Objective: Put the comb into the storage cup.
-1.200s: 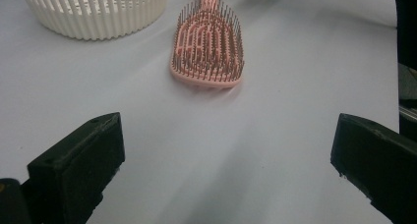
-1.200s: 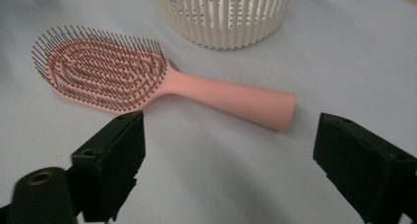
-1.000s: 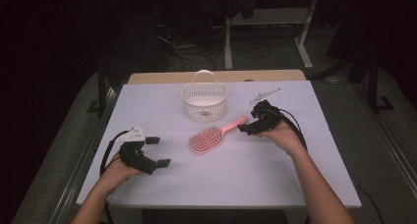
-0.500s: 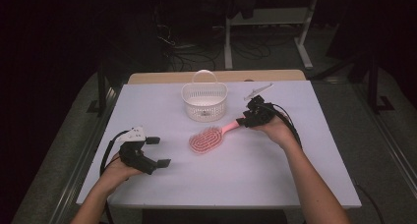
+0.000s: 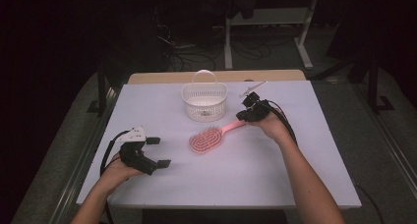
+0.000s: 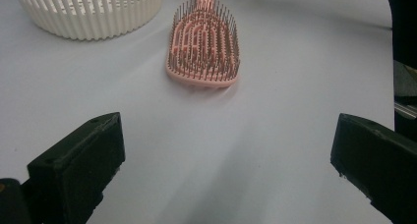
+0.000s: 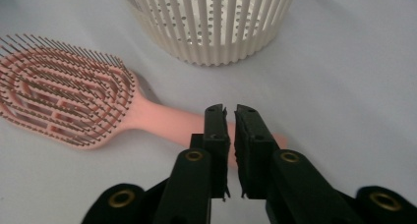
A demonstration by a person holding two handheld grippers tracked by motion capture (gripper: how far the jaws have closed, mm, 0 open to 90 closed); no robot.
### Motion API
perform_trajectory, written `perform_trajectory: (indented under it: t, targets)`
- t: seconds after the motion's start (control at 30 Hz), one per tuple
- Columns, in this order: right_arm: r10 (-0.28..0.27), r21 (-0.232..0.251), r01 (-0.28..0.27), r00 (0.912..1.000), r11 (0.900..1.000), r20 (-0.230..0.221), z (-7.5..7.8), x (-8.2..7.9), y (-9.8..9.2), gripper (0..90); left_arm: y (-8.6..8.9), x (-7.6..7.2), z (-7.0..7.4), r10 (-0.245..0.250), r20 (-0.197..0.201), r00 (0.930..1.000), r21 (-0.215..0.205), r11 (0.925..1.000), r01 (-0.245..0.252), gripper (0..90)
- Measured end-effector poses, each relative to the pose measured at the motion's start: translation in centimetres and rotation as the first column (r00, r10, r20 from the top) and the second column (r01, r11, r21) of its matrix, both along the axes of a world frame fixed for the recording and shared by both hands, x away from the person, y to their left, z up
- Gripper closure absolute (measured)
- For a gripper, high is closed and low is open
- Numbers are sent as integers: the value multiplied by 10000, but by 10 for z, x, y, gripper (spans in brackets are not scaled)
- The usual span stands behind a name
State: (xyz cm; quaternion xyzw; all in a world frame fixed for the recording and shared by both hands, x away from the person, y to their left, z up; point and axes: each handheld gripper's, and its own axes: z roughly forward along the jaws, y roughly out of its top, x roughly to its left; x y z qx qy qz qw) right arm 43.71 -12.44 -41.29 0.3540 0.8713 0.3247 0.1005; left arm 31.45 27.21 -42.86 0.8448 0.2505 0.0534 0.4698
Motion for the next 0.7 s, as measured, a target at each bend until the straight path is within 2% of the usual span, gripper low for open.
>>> perform_trajectory:
  t: [0.47,0.7]
  targets:
    - [-176,-424,168,9997,9990,-187,-4,22,3,884,0,0,0,-25,-17,10000,-4,10000,25,0]
    - [-396,-704,366,9983,9968,-419,-13,33,4,885,0,0,0,-50,-2,10000,9,10000,50,0]
